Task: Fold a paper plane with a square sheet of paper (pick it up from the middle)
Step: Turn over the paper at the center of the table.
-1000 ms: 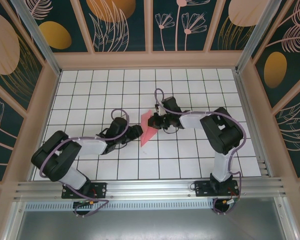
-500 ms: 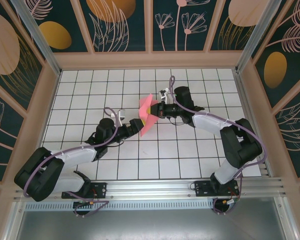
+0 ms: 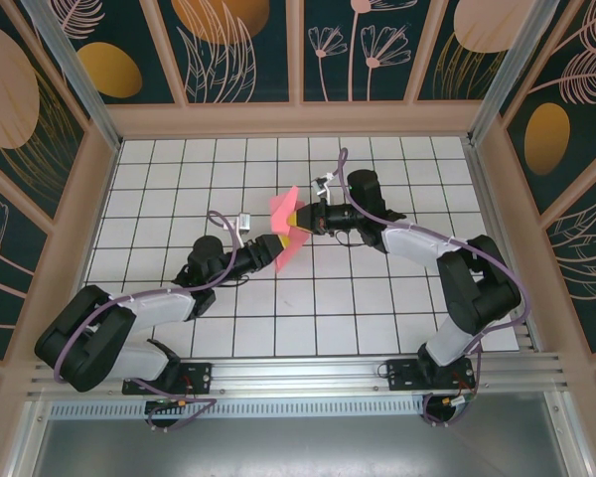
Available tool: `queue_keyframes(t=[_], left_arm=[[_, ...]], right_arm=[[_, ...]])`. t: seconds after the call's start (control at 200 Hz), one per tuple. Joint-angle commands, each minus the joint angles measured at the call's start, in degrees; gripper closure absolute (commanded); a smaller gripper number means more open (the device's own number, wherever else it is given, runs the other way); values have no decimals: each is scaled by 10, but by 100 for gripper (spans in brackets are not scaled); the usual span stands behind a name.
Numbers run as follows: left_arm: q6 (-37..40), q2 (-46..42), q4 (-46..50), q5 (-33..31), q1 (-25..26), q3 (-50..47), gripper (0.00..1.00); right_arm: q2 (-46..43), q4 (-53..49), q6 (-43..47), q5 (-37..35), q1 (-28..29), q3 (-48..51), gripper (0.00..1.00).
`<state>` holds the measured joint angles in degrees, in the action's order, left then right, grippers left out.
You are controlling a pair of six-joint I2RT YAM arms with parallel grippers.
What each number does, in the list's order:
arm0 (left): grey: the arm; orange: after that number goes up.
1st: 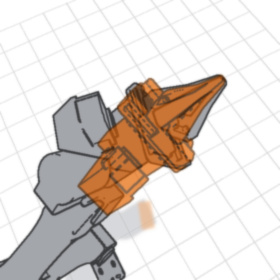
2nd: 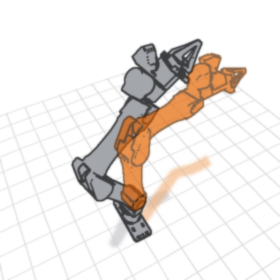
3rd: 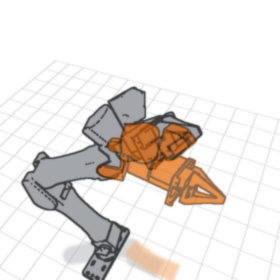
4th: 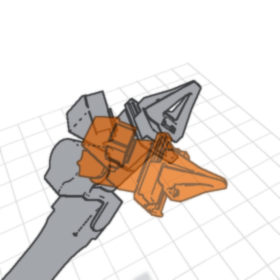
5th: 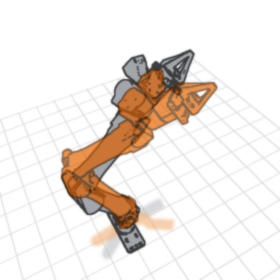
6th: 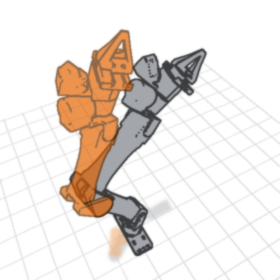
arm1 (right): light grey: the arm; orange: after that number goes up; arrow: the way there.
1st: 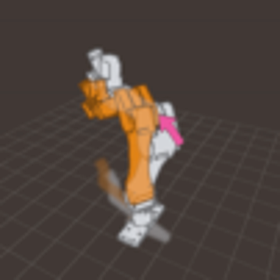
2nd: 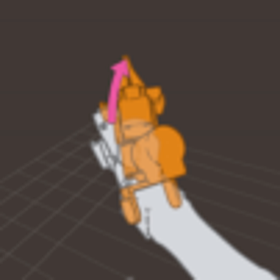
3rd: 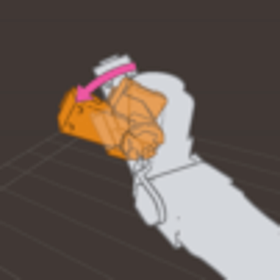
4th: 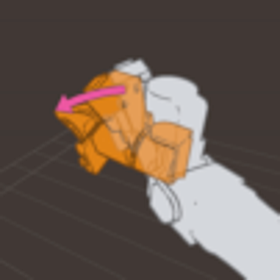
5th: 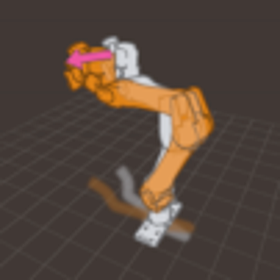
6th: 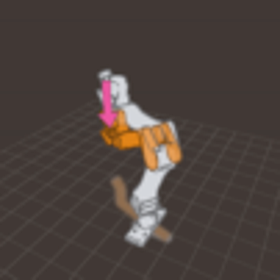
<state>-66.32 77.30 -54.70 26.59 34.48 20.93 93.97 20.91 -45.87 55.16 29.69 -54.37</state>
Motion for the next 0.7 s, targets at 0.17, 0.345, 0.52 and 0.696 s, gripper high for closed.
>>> queue_keyframes(t=[0.17, 0.345, 0.52, 0.696], left_arm=[[14, -3, -23, -10, -4, -4, 79], [41, -19, 22, -23, -4, 1, 92], [122, -68, 213, -91, -5, 33, 93], [228, -96, 489, -246, -3, 112, 92]], right_arm=[[-13, 2, 9, 7, -10, 8, 96], [-36, -84, 63, -59, -15, 5, 73], [-92, -188, 120, -187, -18, 17, 49], [-162, -223, 148, -294, -18, 65, 31]])
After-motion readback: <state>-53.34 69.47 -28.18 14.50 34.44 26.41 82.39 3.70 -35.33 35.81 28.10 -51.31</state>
